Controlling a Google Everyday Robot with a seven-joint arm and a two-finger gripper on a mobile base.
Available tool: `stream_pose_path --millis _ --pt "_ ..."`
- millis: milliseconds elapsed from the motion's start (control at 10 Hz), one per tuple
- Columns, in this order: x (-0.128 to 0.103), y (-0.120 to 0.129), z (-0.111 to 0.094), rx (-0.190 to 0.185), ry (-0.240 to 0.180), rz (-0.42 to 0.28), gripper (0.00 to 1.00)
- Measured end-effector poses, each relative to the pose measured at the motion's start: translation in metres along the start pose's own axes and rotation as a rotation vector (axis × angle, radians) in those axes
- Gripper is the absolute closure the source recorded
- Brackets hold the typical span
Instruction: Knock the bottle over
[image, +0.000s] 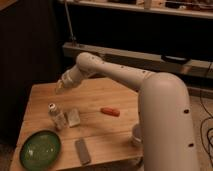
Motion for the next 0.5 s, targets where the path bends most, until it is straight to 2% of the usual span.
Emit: stream_pose_path --millis 200,500 --pt "-0.008 0.009 0.017 -0.017 0.038 -0.023 1.00" --pt "-0.011 0.010 0.030 -0.045 0.081 -0.035 1.00"
